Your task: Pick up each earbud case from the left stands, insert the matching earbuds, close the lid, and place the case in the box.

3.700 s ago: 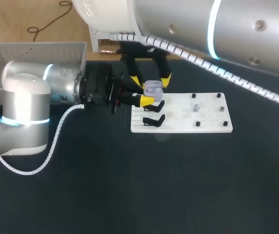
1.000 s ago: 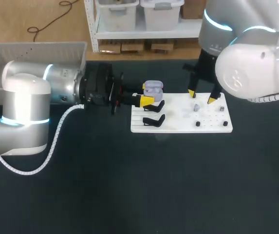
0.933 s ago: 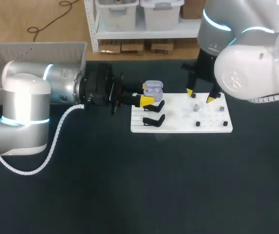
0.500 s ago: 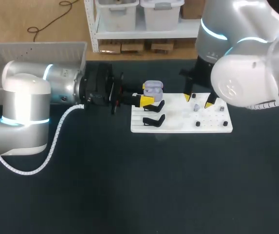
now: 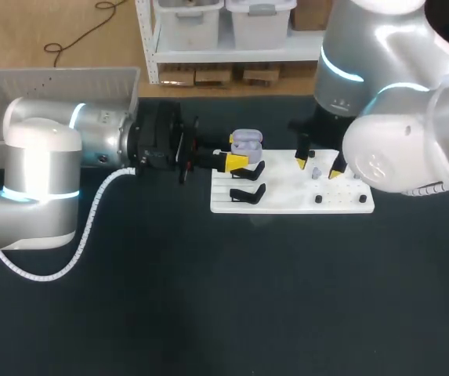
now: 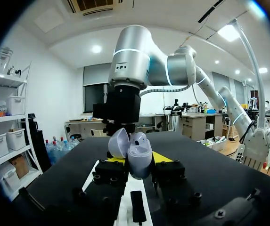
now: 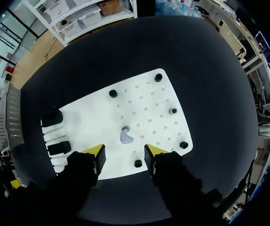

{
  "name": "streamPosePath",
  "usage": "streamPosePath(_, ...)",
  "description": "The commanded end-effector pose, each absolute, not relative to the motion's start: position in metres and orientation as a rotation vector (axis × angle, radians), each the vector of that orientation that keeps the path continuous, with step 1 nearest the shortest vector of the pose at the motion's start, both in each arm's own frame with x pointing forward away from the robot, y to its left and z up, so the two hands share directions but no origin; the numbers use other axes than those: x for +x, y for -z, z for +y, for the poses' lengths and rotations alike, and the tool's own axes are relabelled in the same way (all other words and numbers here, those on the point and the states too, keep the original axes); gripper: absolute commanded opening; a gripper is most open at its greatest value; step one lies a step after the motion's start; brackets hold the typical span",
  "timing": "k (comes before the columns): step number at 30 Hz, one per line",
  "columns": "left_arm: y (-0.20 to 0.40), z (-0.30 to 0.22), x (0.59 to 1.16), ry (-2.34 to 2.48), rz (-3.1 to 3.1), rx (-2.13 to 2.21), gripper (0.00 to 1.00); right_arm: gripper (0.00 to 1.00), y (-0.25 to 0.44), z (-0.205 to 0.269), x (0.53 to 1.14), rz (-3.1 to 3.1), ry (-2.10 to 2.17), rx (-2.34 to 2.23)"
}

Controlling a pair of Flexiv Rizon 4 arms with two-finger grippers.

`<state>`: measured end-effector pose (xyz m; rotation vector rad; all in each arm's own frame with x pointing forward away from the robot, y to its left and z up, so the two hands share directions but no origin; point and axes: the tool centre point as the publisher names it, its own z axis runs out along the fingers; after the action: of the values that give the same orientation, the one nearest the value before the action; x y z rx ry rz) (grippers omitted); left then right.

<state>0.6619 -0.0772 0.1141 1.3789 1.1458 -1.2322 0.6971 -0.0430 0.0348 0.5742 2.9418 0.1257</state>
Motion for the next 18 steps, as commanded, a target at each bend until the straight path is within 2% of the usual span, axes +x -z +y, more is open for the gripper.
streamPosePath(1, -0.1138, -0.0773, 0.6605, 1.227, 1.146, 1.376, 0.0, 0.53, -0.0302, -0.0446, 0.6985, 2.94, -0.121, 0.576)
streamPosePath(3, -0.1138, -0.0773, 0.6605, 1.227, 1.146, 1.376, 0.0, 0.53, -0.03, -0.0449, 0.6987, 2.939, -0.12, 0.575)
streamPosePath(6, -0.1138, -0.0773, 0.6605, 1.227, 1.146, 1.376, 0.0, 0.58, -0.0305, -0.0441, 0.6996, 2.924, -0.108, 0.564)
streamPosePath(18, -0.1138, -0.0773, 0.6605, 1.227, 1.146, 1.376, 0.0, 0.54, -0.0256, -0.044, 0.7008, 2.862, -0.11, 0.578)
